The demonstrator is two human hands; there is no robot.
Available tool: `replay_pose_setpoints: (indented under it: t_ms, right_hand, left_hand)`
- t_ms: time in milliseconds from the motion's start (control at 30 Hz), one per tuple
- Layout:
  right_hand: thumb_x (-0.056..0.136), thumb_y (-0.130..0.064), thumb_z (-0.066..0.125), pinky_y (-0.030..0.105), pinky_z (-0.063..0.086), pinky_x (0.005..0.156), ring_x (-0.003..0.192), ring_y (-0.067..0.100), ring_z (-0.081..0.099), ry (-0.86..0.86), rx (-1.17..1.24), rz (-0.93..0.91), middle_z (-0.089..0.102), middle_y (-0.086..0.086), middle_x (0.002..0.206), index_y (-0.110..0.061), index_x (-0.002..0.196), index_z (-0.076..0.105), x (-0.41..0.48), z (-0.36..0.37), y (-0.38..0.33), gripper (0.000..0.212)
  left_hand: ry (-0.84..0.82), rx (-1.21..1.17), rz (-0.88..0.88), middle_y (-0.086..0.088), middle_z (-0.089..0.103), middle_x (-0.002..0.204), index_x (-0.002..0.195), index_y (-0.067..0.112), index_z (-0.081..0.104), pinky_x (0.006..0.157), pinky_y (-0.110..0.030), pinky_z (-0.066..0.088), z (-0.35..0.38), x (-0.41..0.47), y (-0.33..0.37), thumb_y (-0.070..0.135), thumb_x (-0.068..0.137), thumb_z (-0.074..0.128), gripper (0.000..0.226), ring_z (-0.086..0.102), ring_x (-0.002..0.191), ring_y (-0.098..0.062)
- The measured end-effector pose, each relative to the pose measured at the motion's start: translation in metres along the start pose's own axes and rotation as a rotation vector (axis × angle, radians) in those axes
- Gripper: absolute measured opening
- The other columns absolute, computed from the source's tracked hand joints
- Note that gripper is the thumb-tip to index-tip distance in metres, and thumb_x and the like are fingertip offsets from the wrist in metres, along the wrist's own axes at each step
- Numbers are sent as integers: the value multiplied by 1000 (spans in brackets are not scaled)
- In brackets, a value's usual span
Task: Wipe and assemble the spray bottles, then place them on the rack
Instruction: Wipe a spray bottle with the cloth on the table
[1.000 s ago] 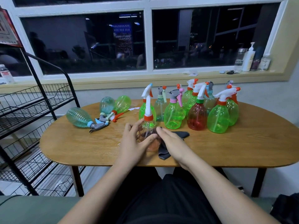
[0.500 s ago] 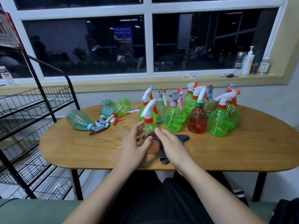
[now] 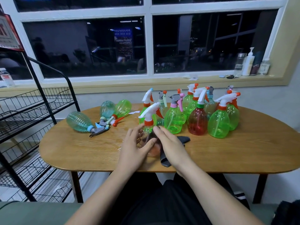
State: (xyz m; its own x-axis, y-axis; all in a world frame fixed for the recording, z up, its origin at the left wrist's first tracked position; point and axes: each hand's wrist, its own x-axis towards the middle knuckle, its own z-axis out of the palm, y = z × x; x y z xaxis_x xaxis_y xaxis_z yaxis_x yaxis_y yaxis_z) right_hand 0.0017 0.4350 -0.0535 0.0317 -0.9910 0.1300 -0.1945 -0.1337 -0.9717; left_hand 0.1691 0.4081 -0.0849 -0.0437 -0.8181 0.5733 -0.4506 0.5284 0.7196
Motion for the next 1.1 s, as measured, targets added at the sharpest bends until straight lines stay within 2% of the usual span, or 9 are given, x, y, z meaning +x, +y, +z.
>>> replay_pose_setpoints:
  t_ms: [100, 233, 300, 467, 600, 733, 867, 967, 1100]
  right_hand:
    - [101, -64, 57, 13, 38, 109, 128, -21, 49, 40, 37, -115, 60, -37, 137, -39, 147, 60, -8, 6, -3, 53]
    - [109, -52, 50, 20, 40, 100, 113, -12, 56, -43, -38, -3, 61, -41, 115, -46, 133, 59, -10, 0, 2, 26]
    - [107, -58, 49, 27, 42, 101, 113, -5, 57, -49, -46, 15, 64, -33, 113, -35, 121, 64, -8, -4, 3, 31]
    - [105, -54, 57, 6, 36, 103, 127, -27, 43, -6, -10, -166, 47, -33, 147, -37, 159, 45, -12, 2, -1, 58]
    - [102, -63, 56, 10, 40, 105, 116, -27, 51, -69, -58, -54, 57, -43, 128, -57, 134, 55, -7, 1, 8, 33]
    - [96, -72, 56, 34, 43, 111, 117, -1, 62, -96, -29, 25, 68, -30, 115, -42, 109, 64, -4, -3, 4, 34]
    - [99, -63, 60, 27, 42, 112, 121, -14, 58, -44, 67, -120, 68, -29, 130, -40, 131, 69, -8, 1, -7, 40]
    - [90, -74, 58, 17, 28, 117, 140, -21, 36, -79, -11, -170, 41, -32, 158, -39, 163, 37, -6, 1, -3, 84]
    - [93, -74, 55, 29, 37, 119, 136, -6, 52, -172, -105, -44, 58, -28, 145, -52, 141, 51, -4, -3, 9, 53]
  left_hand:
    - [-3, -3, 4, 20, 66, 132, 148, 41, 54, 103, -31, 55, -1, -2, 4, 41, 92, 79, 62, 65, 122, -1]
    - [-7, 16, -38, 27, 70, 125, 149, 45, 52, 95, -10, 49, 0, -4, 7, 35, 94, 79, 62, 62, 118, 12]
    - [-15, 25, -59, 27, 69, 126, 151, 45, 49, 96, -12, 50, 1, -4, 7, 34, 96, 76, 62, 61, 119, 14]
    - [-42, 10, -30, 19, 66, 135, 155, 34, 48, 102, -22, 51, 2, -3, 5, 28, 101, 66, 57, 62, 124, 5]
    - [-27, 53, 8, 13, 51, 137, 155, 31, 48, 100, -8, 41, 2, -2, 2, 40, 94, 70, 66, 56, 125, 2]
    - [-26, 36, -3, 15, 47, 129, 155, 31, 48, 98, -13, 46, 3, -1, 1, 49, 90, 76, 73, 59, 118, 3]
    - [-11, 52, 7, 15, 53, 125, 152, 29, 51, 95, -7, 42, 2, -2, 4, 67, 85, 71, 80, 56, 118, 8]
    - [-2, 44, -1, 21, 57, 129, 150, 33, 51, 98, -14, 45, 3, -3, 5, 60, 83, 69, 75, 58, 121, 3]
    - [19, -27, -60, 24, 68, 127, 150, 37, 48, 90, -6, 46, 2, -6, 9, 37, 90, 79, 67, 64, 114, 11]
